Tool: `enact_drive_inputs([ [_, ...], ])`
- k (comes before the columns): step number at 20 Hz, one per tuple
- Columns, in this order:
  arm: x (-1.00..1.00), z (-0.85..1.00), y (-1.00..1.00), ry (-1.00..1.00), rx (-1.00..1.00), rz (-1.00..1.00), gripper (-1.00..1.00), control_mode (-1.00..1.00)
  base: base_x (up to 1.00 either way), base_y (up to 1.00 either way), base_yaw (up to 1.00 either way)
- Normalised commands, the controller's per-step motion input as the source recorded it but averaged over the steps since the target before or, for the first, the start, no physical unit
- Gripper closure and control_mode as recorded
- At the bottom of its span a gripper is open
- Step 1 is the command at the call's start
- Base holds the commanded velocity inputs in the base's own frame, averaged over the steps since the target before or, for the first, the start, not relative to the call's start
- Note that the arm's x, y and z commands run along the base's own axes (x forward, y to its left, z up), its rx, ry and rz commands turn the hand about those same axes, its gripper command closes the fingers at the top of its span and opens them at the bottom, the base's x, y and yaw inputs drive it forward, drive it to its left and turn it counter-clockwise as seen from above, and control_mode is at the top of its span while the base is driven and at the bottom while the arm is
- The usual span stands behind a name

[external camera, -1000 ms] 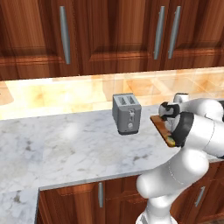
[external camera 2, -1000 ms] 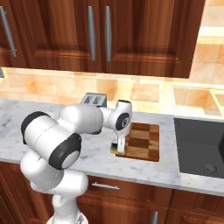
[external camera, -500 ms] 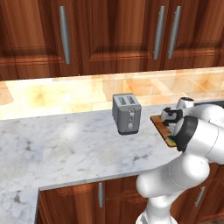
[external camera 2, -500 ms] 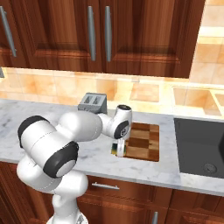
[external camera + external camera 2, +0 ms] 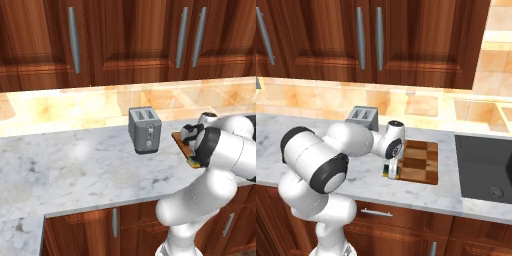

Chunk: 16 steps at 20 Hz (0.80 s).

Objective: Pick up the sponge from the counter and clean the cutting board by briefly scrubbing or pressing down on the cutting board. Once finished, release the sponge.

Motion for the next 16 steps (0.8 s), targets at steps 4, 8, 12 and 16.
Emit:
enact_drive_inputs([
  [4,0.08,-0.17,0.0,0.0,0.0,-0.02,1.0,-1.0,0.0,0.0,0.0],
  [8,0.13,-0.13,0.0,0.0,0.0,-0.01,1.0,-1.0,0.0,0.0,0.0],
  [12,0.22,-0.07,0.0,-0.03,0.0,-0.03,1.0,-1.0,0.0,0.0,0.0],
  [16,0.27,-0.03,0.0,-0.07,0.0,-0.05,1.0,-1.0,0.0,0.0,0.0],
])
